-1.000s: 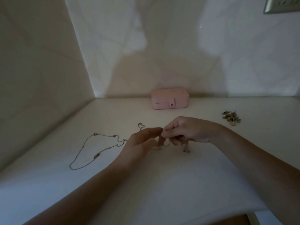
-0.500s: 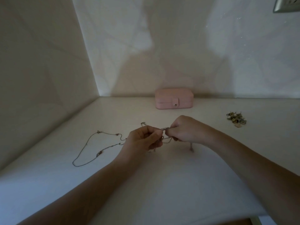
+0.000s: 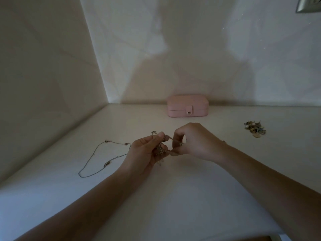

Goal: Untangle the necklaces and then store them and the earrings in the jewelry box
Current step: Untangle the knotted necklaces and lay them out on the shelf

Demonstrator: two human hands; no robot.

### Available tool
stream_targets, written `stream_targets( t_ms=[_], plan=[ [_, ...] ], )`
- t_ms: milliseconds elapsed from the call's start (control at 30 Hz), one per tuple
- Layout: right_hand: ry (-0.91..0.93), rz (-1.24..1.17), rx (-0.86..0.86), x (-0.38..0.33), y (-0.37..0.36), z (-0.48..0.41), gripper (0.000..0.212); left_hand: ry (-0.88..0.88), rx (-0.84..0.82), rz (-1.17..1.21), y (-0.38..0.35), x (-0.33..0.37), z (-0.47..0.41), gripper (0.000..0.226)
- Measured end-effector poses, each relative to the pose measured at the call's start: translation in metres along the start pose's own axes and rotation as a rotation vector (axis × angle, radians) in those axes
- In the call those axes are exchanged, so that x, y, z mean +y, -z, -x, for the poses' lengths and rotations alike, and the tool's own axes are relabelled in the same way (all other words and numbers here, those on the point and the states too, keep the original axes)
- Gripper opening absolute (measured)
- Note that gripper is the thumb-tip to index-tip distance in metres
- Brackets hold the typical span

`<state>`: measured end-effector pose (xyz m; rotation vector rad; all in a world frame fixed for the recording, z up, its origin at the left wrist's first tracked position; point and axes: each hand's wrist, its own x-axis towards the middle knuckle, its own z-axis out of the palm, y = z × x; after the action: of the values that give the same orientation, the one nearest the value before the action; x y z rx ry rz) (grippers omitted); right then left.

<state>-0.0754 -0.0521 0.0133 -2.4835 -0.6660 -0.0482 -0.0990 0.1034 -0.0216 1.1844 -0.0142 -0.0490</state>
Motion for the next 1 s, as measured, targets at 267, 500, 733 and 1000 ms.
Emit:
stream_targets(
  t_ms=[267, 500, 733, 1000],
  plan=[
    [-0.067, 0.075, 0.042, 0.004, -0.008, -0.001, 0.012, 0.005, 0.182, 0.225, 0.001, 0.005, -0.004, 0.029],
    [-0.080, -0.716, -0.165, -0.005, -0.009, -0.001, 0.034, 0.091, -0.072, 0.206, 0.003, 0.010, 0.001, 0.020],
    [-0.096, -1.051, -0.404, -0.008, -0.008, 0.002, 0.016, 0.064, -0.115, 0.092, 0.009, 0.018, 0.004, 0.016],
    [-0.054, -0.878, -0.246, -0.002, -0.008, 0.000, 0.020, 0.067, -0.026, -0.092, 0.008, 0.014, 0.004, 0.030]
  ],
)
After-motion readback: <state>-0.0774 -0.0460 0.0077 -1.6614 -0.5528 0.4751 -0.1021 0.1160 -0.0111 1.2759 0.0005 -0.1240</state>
